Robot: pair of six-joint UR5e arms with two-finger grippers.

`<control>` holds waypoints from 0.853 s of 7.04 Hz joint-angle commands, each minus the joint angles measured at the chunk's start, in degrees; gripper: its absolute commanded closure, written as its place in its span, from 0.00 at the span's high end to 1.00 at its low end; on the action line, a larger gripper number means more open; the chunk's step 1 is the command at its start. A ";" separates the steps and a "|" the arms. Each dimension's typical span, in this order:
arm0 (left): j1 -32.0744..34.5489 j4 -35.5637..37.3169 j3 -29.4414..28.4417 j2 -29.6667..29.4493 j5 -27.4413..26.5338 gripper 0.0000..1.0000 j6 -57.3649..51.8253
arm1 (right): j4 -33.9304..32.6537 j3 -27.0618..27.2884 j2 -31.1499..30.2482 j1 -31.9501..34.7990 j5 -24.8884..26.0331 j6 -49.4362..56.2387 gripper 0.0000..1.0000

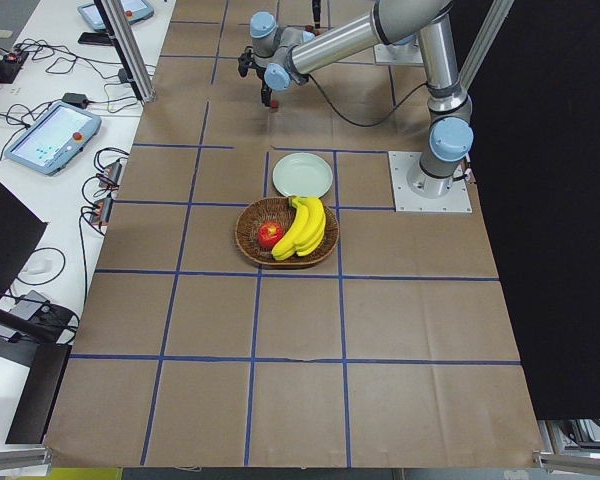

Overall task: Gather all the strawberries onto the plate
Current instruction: 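Grasp the center strawberry with the left gripper while the right grasps one of the pair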

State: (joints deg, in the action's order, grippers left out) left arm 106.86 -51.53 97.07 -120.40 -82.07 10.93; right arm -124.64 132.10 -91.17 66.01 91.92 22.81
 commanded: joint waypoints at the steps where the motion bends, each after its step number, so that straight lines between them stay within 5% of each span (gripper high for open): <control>1: 0.45 1.25 0.22 -2.64 -0.02 0.99 0.23 | -4.19 0.44 4.50 -0.01 0.01 0.30 0.99; 3: 0.71 1.17 0.75 -2.30 -0.10 0.98 0.23 | -4.29 0.44 5.48 -0.01 0.01 0.57 0.98; 4: 0.71 1.17 0.75 -2.64 -0.02 0.81 0.23 | -4.38 0.44 6.09 -0.01 0.01 0.65 0.97; 5: 0.71 1.08 0.75 -2.30 -0.10 0.40 0.23 | -4.29 0.44 6.79 -0.01 0.01 0.66 0.97; 6: 0.71 1.08 0.75 -2.12 -0.28 0.13 0.32 | -4.29 0.44 7.15 -0.01 0.10 0.66 0.97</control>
State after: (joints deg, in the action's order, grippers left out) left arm 107.57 -50.42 97.82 -122.72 -82.20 11.18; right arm -128.95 132.54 -84.61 66.01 91.95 23.45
